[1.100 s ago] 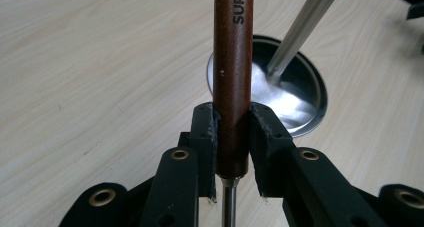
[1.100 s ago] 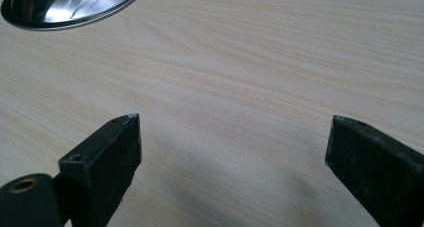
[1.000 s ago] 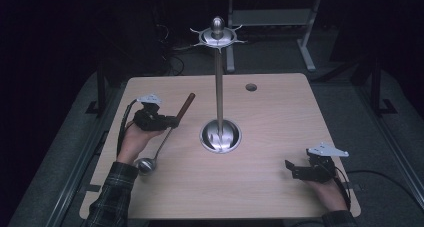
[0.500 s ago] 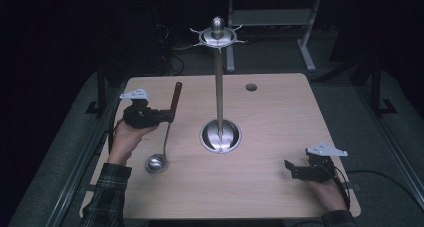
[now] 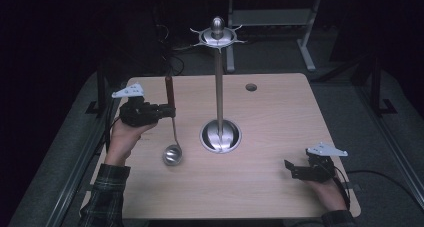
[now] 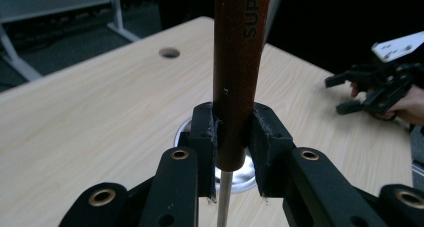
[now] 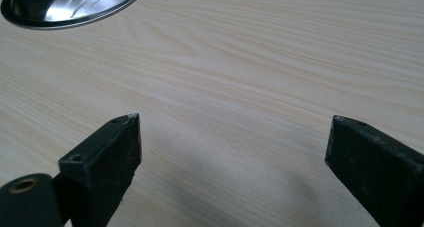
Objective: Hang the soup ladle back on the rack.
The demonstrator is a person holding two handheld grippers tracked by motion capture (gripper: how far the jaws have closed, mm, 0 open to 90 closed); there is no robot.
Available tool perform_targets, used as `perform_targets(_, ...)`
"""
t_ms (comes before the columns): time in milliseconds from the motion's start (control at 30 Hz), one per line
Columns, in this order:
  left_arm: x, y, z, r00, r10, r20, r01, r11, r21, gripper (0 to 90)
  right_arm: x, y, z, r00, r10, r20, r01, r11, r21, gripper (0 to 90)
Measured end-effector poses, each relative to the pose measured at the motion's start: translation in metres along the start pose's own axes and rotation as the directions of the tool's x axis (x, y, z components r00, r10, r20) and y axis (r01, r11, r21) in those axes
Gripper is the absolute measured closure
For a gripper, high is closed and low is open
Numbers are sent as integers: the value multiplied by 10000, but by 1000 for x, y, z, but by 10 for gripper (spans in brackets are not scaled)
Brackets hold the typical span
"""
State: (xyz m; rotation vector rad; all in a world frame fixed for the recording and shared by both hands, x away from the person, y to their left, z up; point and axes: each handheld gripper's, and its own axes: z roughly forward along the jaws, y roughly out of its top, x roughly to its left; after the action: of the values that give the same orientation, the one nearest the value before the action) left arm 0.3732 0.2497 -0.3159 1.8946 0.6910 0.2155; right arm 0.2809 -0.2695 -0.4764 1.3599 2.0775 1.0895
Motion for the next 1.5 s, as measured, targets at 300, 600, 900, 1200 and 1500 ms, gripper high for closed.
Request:
perform_targets(300, -11, 18, -9, 9990, 372, 230, -358, 9977, -572, 737, -1, -1, 0, 10000, 75, 57, -75, 10000, 27, 72)
perform_targets(600, -18, 43, -13, 9959, 775, 466, -731, 9933, -893, 736, -1, -2, -1, 10000, 77, 57, -77, 10000, -6, 72)
perform_targets(900, -27, 72, -15, 9897, 1288, 618, -1222, 9873, -1011, 737, -1, -2, -1, 9999, 91, 68, -91, 10000, -3, 72)
perform_targets(1200, -34, 97, -8, 9821, 1737, 729, -1662, 9811, -987, 737, -1, -2, -2, 9999, 100, 60, -100, 9999, -13, 72)
perform_targets(1500, -38, 106, -1, 9776, 1932, 839, -1854, 9783, -927, 737, -2, -2, -3, 9999, 128, 62, -128, 9999, -30, 72)
